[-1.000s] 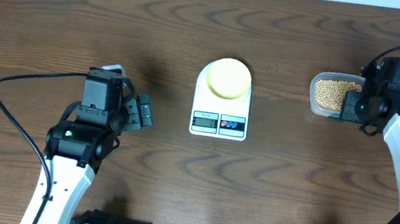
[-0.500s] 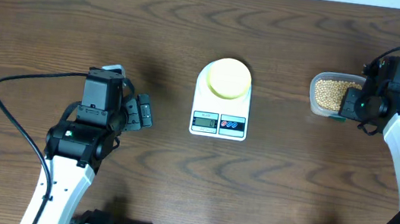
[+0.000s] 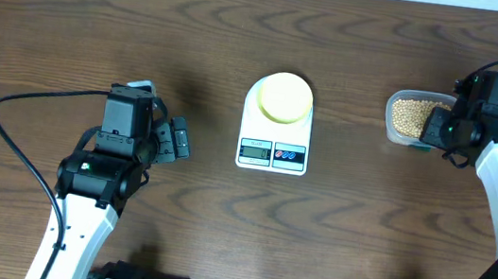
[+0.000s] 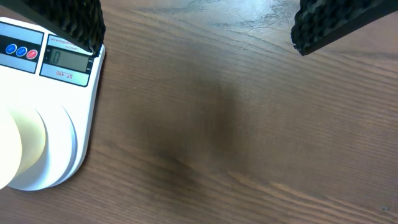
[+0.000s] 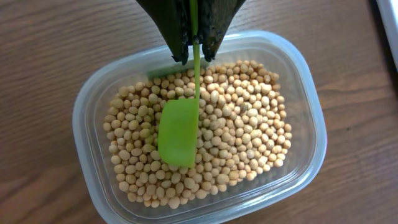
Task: Scoop item into bowl and weigh 50g on scale
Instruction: 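Dip the scoop into the soybeans and drag it through them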
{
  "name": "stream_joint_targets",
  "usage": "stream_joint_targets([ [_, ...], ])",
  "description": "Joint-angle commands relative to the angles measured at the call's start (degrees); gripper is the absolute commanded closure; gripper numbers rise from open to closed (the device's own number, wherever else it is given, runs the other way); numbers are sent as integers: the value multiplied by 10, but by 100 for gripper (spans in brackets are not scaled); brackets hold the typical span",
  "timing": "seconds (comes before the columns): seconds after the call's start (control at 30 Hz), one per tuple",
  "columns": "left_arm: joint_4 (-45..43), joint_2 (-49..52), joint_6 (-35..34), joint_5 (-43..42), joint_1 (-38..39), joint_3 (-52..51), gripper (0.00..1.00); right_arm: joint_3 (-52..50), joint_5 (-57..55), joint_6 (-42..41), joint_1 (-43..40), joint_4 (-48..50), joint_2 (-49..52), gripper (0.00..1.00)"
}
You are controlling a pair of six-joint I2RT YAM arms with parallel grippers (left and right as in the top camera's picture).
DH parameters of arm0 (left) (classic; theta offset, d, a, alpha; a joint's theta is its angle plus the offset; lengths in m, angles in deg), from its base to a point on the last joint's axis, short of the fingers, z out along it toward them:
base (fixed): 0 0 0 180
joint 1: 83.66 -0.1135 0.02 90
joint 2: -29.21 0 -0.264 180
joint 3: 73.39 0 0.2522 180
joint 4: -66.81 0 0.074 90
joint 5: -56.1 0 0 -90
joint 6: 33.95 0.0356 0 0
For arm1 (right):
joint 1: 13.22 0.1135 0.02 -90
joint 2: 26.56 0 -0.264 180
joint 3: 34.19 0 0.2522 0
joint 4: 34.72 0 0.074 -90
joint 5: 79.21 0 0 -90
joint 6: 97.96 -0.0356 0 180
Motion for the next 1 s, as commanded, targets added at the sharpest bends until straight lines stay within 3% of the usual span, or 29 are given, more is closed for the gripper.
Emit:
stream_joint_targets([
  [0.0, 1, 2, -1, 8, -2, 1, 2, -5, 6, -24, 2, 0, 20, 99],
  [0.97, 1, 2, -1, 8, -2, 1, 2, -17, 172, -35, -67, 9, 36, 99],
])
